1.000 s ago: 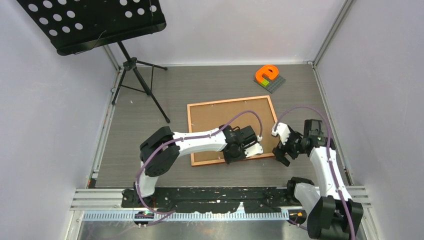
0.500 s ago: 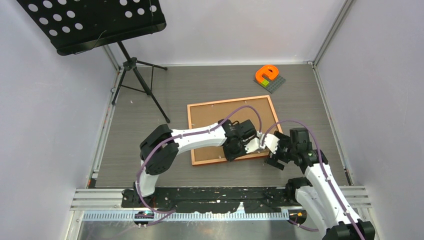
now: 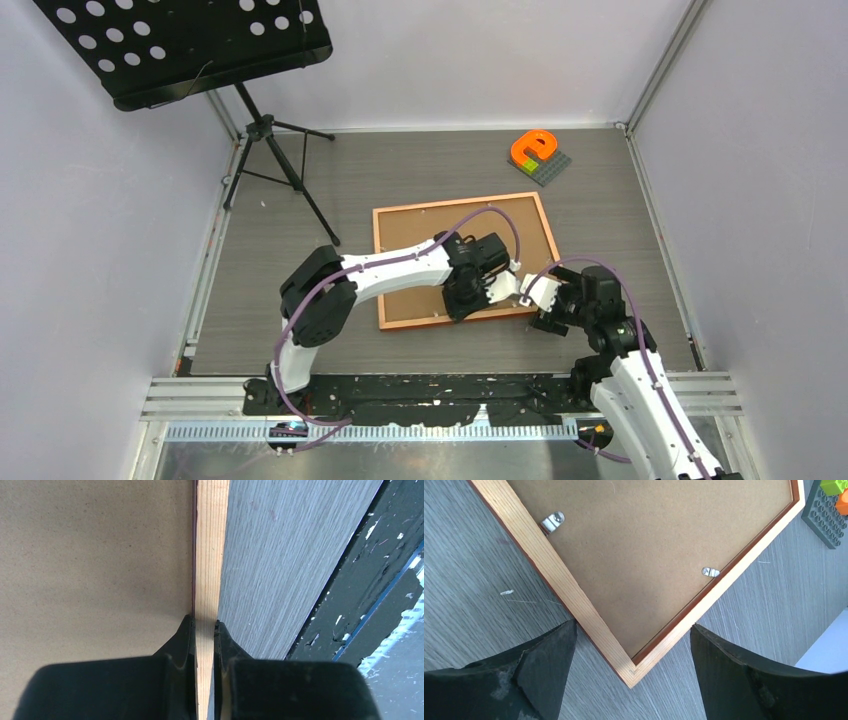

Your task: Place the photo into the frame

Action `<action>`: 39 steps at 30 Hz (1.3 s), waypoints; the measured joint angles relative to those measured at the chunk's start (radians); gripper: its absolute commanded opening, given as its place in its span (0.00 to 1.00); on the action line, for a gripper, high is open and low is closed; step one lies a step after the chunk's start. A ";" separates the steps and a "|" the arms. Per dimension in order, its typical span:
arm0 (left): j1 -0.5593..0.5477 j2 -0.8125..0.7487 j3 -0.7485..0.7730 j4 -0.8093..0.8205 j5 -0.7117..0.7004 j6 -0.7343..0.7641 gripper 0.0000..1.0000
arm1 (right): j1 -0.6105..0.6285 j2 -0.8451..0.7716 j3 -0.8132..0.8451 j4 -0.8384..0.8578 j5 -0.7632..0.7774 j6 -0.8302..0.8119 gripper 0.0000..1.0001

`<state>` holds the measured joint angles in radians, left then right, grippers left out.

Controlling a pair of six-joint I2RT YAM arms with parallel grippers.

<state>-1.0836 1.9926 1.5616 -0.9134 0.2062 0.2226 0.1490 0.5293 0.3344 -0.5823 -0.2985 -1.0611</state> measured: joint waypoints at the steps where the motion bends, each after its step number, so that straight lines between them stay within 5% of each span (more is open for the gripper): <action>1: 0.002 0.000 0.000 -0.003 0.001 0.002 0.00 | 0.000 -0.002 -0.004 0.000 0.001 -0.002 0.86; 20: 0.043 0.002 0.006 0.004 0.058 -0.002 0.00 | 0.003 -0.054 -0.064 -0.098 0.024 -0.111 0.85; 39: 0.045 -0.002 0.014 -0.003 0.124 -0.005 0.00 | 0.003 -0.066 -0.131 0.069 0.032 -0.087 0.85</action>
<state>-1.0382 1.9911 1.5761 -0.9169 0.3305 0.2173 0.1516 0.4633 0.2031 -0.5137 -0.2661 -1.1481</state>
